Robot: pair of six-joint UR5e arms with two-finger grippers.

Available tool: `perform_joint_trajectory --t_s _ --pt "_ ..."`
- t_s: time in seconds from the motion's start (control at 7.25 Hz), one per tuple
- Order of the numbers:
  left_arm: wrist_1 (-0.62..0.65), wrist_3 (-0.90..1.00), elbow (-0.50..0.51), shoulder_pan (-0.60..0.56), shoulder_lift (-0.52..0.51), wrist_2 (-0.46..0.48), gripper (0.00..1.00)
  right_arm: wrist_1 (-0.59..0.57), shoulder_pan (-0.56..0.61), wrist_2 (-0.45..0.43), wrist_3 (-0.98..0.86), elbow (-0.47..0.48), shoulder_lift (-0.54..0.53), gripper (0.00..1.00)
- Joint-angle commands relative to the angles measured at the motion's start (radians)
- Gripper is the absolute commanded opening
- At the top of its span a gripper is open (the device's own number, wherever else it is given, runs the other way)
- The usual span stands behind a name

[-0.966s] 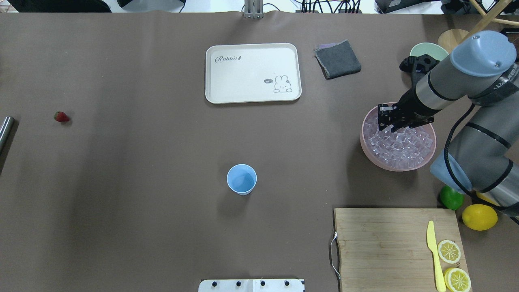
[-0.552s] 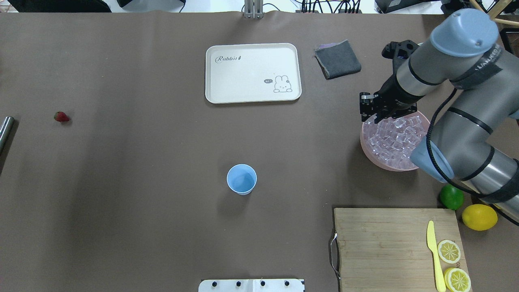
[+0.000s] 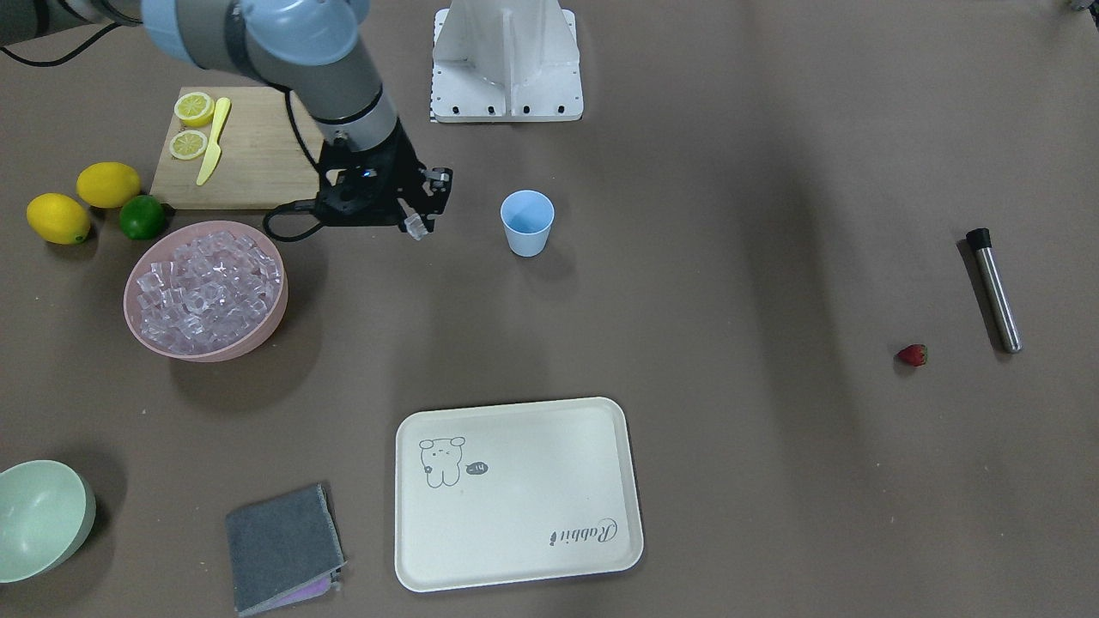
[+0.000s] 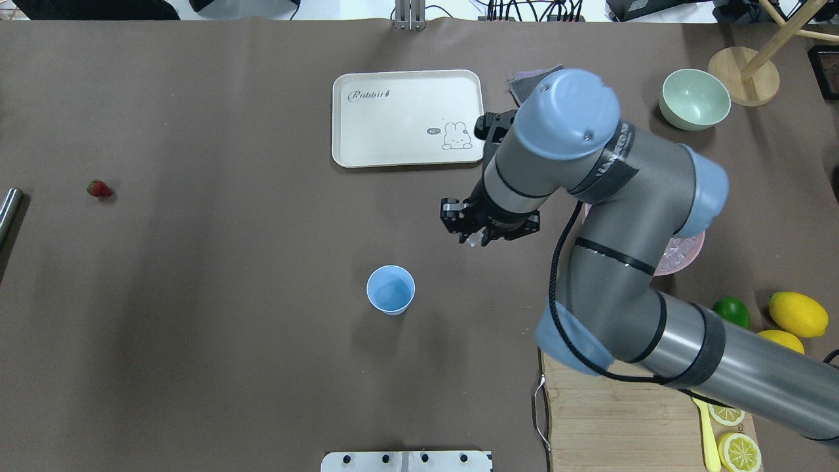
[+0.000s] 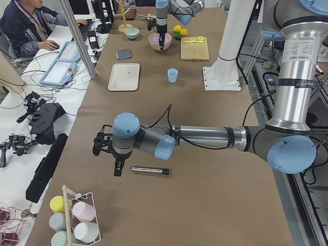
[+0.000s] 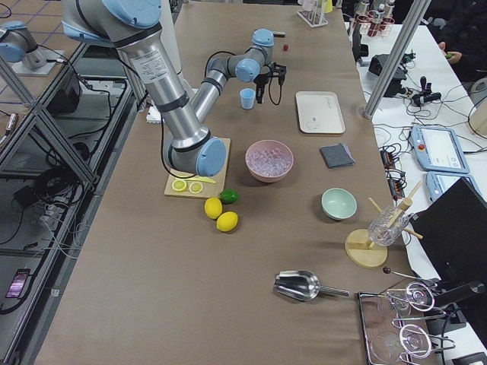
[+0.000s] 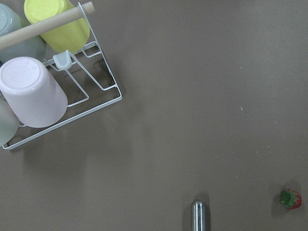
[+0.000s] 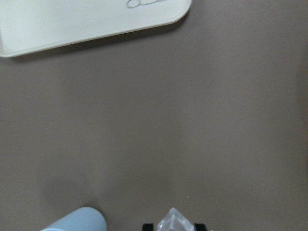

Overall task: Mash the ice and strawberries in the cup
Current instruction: 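Carry the ice cube with the right gripper over the blue cup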

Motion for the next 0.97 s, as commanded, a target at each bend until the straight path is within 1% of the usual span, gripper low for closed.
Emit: perform_joint_trajectory --t_s 0.0,0.14,0.28,0.83 --pt "0.002 0.0 -0.019 0.0 0.014 0.0 0.98 -0.012 -0.112 -0.096 0.035 -0.03 0.081 0.28" --pt "0.004 0.0 -0.032 0.0 0.022 -0.003 0.98 -0.012 -0.129 -0.108 0.038 -0.083 0.126 0.29" --pt "0.004 0.0 -0.042 0.0 0.034 -0.002 0.98 -0.009 -0.149 -0.148 0.041 -0.106 0.141 0.29" --pt "0.004 0.0 -0.056 0.0 0.056 -0.005 0.98 -0.003 -0.184 -0.188 0.04 -0.139 0.16 0.3"
